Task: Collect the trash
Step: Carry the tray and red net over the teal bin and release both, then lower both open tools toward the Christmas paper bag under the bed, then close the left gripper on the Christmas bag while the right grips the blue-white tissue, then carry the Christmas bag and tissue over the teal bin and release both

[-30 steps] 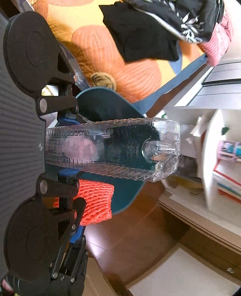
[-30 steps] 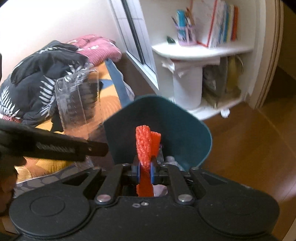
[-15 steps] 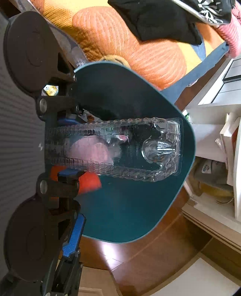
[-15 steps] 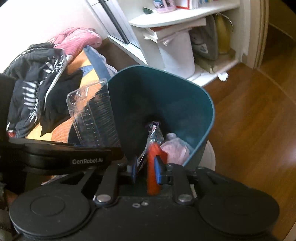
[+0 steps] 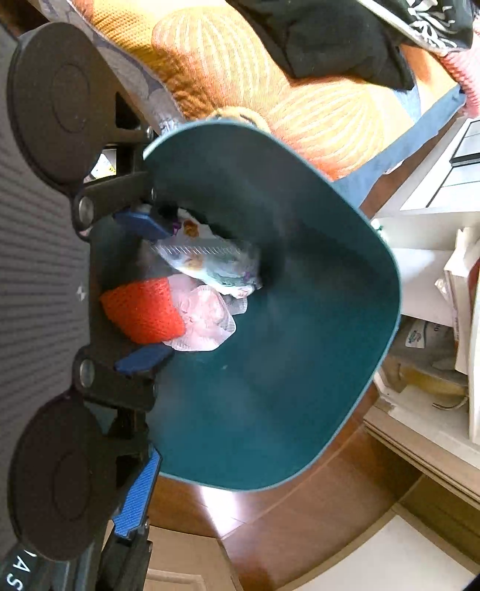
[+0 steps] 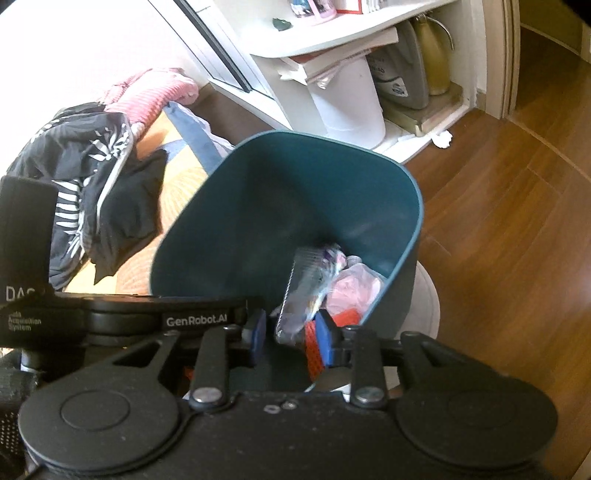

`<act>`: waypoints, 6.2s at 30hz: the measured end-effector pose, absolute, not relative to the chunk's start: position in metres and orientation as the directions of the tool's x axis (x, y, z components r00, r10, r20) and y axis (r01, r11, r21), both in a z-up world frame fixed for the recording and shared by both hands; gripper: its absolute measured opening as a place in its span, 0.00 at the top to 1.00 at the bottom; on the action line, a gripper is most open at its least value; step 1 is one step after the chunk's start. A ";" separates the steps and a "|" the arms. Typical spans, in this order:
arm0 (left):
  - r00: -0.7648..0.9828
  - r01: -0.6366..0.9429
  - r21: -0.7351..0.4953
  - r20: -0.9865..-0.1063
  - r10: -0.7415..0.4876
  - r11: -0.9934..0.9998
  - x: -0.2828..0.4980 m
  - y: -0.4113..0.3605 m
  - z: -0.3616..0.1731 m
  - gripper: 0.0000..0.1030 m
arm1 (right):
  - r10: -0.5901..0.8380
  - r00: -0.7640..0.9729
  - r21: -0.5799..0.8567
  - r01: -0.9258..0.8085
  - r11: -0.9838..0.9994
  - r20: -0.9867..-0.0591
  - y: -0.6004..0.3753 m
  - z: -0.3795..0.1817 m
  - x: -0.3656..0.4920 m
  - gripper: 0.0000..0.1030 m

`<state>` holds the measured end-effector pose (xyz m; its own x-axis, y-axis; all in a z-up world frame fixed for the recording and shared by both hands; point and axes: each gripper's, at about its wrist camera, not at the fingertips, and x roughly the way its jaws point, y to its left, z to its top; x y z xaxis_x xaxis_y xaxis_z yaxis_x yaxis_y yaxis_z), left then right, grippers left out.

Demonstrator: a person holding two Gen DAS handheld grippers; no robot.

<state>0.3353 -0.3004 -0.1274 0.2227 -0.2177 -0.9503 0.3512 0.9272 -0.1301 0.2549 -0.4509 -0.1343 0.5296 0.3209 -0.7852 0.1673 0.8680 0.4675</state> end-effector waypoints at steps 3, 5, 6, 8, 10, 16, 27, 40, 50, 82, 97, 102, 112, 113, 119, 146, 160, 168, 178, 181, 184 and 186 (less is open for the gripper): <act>0.246 0.351 -0.134 -0.942 -0.229 0.927 0.328 -0.289 -0.117 0.39 | 0.323 0.542 0.465 0.145 0.874 -0.776 -0.445 -0.124 0.251 0.70; 0.265 0.349 -0.133 -0.935 -0.234 0.928 0.322 -0.281 -0.108 0.39 | 0.326 0.547 0.465 0.133 0.875 -0.771 -0.440 -0.118 0.248 0.69; 0.277 0.350 -0.134 -0.931 -0.239 0.927 0.318 -0.276 -0.102 0.39 | 0.327 0.552 0.465 0.126 0.876 -0.767 -0.437 -0.114 0.246 0.69; 0.295 0.349 -0.134 -0.924 -0.245 0.928 0.312 -0.267 -0.092 0.39 | 0.333 0.561 0.466 0.109 0.878 -0.758 -0.431 -0.106 0.243 0.69; 0.314 0.343 -0.140 -0.915 -0.254 0.929 0.306 -0.259 -0.081 0.39 | 0.338 0.569 0.467 0.092 0.879 -0.749 -0.424 -0.098 0.239 0.69; 0.381 0.322 -0.154 -0.882 -0.277 0.934 0.281 -0.222 -0.049 0.39 | 0.365 0.594 0.473 0.029 0.881 -0.717 -0.398 -0.072 0.225 0.68; 0.469 0.230 -0.192 -0.837 -0.282 0.954 0.236 -0.141 -0.011 0.39 | 0.415 0.603 0.445 -0.109 0.889 -0.681 -0.334 -0.036 0.203 0.68; 0.526 0.132 -0.187 -0.819 -0.229 0.973 0.174 -0.039 -0.012 0.21 | 0.475 0.544 0.386 -0.277 0.880 -0.692 -0.244 -0.033 0.191 0.57; 0.484 -0.016 -0.172 -0.863 -0.143 0.985 0.161 0.037 -0.074 0.16 | 0.475 0.482 0.318 -0.373 0.872 -0.736 -0.177 -0.076 0.194 0.49; -0.110 -0.268 -0.062 -0.989 -0.094 0.961 0.223 0.219 -0.443 0.16 | 0.178 0.032 0.123 -0.604 0.788 -0.984 -0.059 -0.416 0.275 0.49; -0.122 -0.367 -0.141 -0.973 -0.198 0.919 0.213 0.249 -0.526 0.17 | 0.049 -0.022 0.048 -0.786 0.617 -0.999 -0.023 -0.515 0.266 0.49; -0.101 -0.397 -0.196 -0.962 -0.254 0.897 0.217 0.255 -0.540 0.30 | 0.036 -0.046 0.058 -0.811 0.582 -0.998 -0.009 -0.534 0.267 0.51; -0.078 -0.462 -0.217 -0.956 -0.283 0.860 0.214 0.264 -0.550 0.70 | 0.015 -0.045 0.045 -0.812 0.582 -0.999 0.003 -0.553 0.267 0.63; -0.072 -0.467 -0.217 -0.957 -0.281 0.857 0.213 0.265 -0.550 0.75 | 0.000 -0.043 0.035 -0.817 0.576 -0.999 0.004 -0.554 0.266 0.72; -0.065 -0.436 -0.191 -0.968 -0.243 0.879 0.211 0.253 -0.541 0.89 | -0.028 -0.026 0.005 -0.807 0.590 -0.999 0.004 -0.552 0.263 0.82; 0.043 -0.131 -0.014 -0.999 -0.009 0.991 0.197 0.199 -0.305 0.93 | 0.285 0.167 0.101 -0.677 0.729 -0.944 -0.037 -0.293 0.235 0.85; 0.382 -0.024 -0.026 -0.924 -0.015 0.999 0.179 0.099 -0.109 0.93 | 0.406 0.427 0.106 -0.572 0.813 -0.808 -0.142 -0.125 0.204 0.85; 0.565 0.090 -0.053 -0.820 -0.095 0.995 0.198 0.018 -0.008 0.93 | 0.394 0.567 0.093 -0.486 0.869 -0.724 -0.224 -0.052 0.203 0.85; 0.649 0.258 -0.060 -0.729 -0.219 0.964 0.230 -0.101 0.065 0.93 | 0.300 0.691 0.069 -0.341 0.937 -0.657 -0.314 -0.014 0.218 0.85; 0.650 0.295 -0.073 -0.716 -0.256 0.953 0.244 -0.136 0.072 0.93 | 0.261 0.709 0.068 -0.288 0.955 -0.656 -0.344 -0.014 0.222 0.85; 0.645 0.326 -0.079 -0.710 -0.283 0.942 0.254 -0.166 0.074 0.93 | 0.225 0.707 0.079 -0.233 0.969 -0.670 -0.370 -0.022 0.229 0.85; 0.635 0.346 -0.085 -0.712 -0.300 0.934 0.263 -0.188 0.072 0.93 | 0.208 0.700 0.091 -0.201 0.975 -0.683 -0.383 -0.032 0.236 0.85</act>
